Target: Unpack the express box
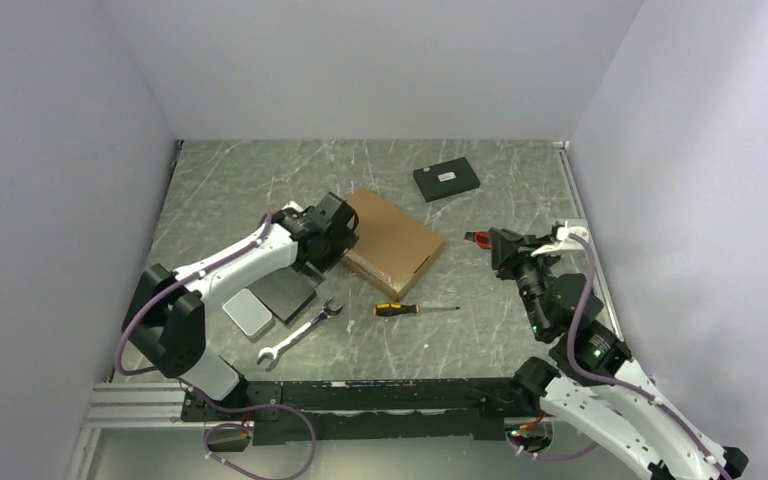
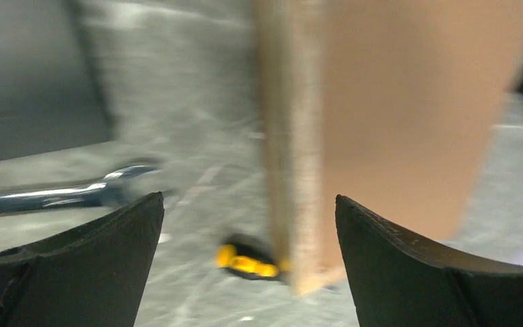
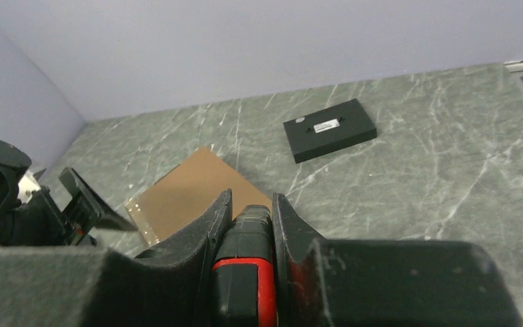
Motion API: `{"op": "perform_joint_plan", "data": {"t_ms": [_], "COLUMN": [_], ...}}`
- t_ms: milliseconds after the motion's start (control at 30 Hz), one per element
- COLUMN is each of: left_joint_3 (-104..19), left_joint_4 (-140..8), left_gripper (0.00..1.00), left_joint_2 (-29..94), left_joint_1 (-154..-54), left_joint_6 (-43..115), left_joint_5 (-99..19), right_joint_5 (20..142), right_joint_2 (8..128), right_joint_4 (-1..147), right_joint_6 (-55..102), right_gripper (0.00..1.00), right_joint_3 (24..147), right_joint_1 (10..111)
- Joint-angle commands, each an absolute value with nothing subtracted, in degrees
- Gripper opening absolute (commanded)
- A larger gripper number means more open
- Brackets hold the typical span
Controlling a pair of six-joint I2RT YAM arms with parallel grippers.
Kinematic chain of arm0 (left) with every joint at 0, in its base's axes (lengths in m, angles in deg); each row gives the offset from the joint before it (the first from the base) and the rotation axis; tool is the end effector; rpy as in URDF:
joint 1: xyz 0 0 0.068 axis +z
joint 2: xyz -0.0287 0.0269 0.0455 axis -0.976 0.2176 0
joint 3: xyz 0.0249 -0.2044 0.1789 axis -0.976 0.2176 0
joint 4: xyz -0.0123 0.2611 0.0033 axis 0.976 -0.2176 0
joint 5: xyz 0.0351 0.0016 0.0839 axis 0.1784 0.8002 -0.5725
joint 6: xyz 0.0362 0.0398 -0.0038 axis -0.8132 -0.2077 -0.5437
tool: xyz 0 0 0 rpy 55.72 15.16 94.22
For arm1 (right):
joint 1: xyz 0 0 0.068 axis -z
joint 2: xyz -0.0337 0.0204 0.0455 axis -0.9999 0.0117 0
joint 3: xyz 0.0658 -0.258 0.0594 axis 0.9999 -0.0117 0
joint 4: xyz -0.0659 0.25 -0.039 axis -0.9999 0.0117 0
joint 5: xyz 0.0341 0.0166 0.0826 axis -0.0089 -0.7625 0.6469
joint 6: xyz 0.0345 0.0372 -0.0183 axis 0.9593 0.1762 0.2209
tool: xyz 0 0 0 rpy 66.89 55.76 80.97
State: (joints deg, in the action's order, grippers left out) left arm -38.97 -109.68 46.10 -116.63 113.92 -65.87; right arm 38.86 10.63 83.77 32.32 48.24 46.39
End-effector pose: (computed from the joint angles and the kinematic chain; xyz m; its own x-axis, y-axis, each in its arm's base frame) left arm 0.2517 -0.1915 0.2542 -0.5044 -0.8198 -0.2712 -0.6744 0.5702 -0.4692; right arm 0.0887 0.0553 0.3469 0.0020 0.3113 -0.9503 -0.1574 0.9386 0.3071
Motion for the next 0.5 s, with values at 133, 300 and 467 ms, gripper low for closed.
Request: {"op": "perform_joint_plan", "data": {"t_ms": [133,300,467], "left_joint_3": [-30.2,-31.7,-40.2], "left_joint_4": [-111.6,-101.2,-97.5], "left_gripper": [1.00,1.00,0.99], "left_joint_2": [25.0,19.7,31.2], "left_joint_1": [-110.4,-92.4,-78.3], "left_joint_6": [75.3,57.3,54.9], "left_joint_5": [-65.7,-40.1,-20.7], "right_joint_5": [46.1,55.5,63.8], "right_joint_2": [18.1,31.3,41.1], "right_joint_4": [73.3,75.5,79.0], "right_joint_6": [33.8,31.3,33.4], "right_gripper": [0.00,0.00,0.00], "right_joint_3": [45.8,52.2,58.2], "right_joint_1": [46.2,46.2,46.2]}}
